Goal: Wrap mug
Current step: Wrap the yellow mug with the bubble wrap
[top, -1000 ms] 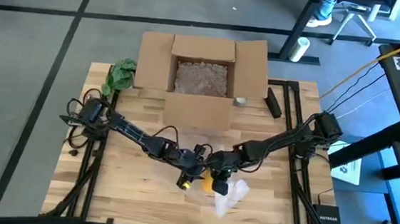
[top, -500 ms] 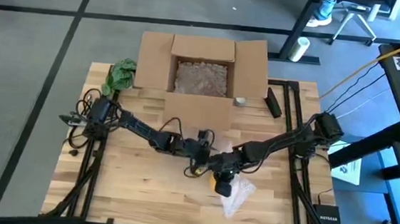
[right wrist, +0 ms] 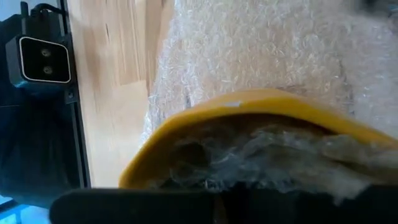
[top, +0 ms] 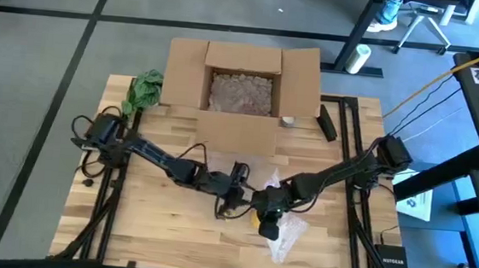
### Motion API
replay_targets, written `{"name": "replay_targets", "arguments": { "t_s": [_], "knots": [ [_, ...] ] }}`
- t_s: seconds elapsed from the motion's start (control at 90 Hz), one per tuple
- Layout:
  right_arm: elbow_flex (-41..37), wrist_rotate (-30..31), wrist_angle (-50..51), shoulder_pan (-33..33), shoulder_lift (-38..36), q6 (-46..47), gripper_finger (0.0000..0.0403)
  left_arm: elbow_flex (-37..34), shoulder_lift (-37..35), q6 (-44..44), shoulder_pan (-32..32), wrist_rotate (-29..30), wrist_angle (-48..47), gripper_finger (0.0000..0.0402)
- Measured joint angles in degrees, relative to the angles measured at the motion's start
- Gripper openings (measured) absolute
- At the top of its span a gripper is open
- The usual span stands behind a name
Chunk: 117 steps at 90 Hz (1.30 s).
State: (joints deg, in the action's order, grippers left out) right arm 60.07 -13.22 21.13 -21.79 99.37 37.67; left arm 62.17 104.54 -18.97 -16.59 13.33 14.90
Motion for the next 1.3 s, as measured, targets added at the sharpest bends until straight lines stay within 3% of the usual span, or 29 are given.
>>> {"name": "replay_targets", "arguments": {
  "t_s": [0.144,0.4,0.756,1.067,1.3],
  "knots": [
    [0.0,0.1,0.0,0.0,0.0,0.0,0.0,0.0,-1.2,2.7,-3.0,-1.4,-4.4,0.0177],
    [0.0,1.1,0.5,0.5,0.0,0.0,0.0,0.0,1.9,5.7,-6.8,-11.9,-1.6,0.0177],
    [0.1,8.5,11.4,1.2,-0.4,0.5,0.0001,-0.1,8.0,6.4,-4.7,-14.0,6.2,0.0177],
    [0.5,9.6,11.4,2.7,-0.1,-1.9,0.0,-0.1,9.9,5.5,-2.0,-14.1,10.5,0.0177],
    [3.5,8.9,12.1,2.7,0.1,-3.0,0.0,0.1,12.0,7.2,-1.0,-21.2,13.6,0.0177]
  ]
}}
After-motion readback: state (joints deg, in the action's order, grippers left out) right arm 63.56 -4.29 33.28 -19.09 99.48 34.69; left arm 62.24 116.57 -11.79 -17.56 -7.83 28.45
